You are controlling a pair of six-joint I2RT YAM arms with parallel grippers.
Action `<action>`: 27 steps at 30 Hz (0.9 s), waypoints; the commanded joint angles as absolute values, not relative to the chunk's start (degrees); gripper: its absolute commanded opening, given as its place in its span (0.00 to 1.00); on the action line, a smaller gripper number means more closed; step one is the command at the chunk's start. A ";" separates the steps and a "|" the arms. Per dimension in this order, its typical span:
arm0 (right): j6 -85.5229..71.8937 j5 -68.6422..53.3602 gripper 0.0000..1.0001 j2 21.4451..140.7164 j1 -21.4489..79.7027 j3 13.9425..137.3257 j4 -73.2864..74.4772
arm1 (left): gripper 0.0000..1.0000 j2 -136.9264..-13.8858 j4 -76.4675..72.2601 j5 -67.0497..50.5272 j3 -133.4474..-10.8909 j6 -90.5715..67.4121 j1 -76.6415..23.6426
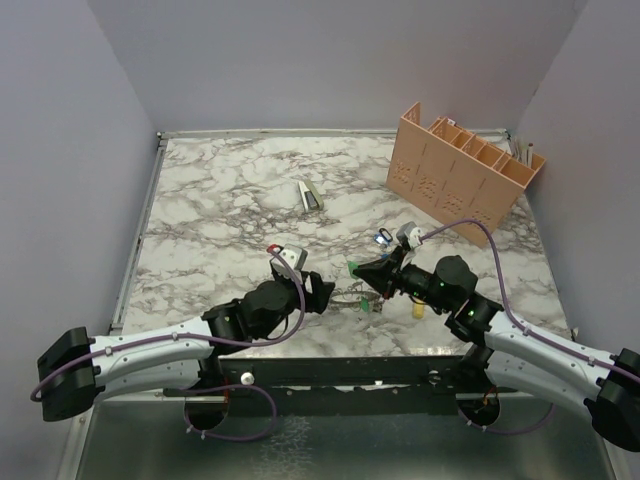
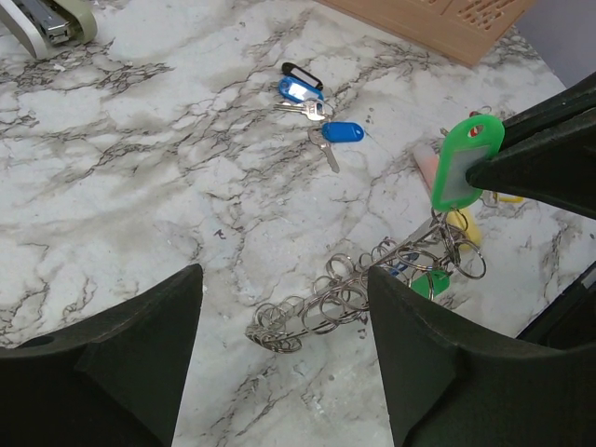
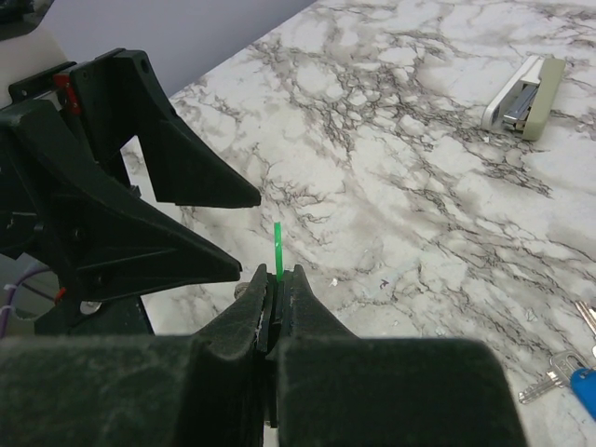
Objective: Remove the keys from the keyring
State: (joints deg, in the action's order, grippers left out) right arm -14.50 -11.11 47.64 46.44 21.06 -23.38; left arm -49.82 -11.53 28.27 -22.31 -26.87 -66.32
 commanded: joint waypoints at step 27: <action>-16.66 -5.07 0.01 47.97 46.41 21.45 -24.22 | 0.59 -60.88 -9.57 17.20 -32.46 -32.41 -65.48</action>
State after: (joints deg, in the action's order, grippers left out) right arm -15.62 -7.57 47.99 46.44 21.06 -23.40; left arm -59.83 -11.88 19.49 -30.63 -31.24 -65.67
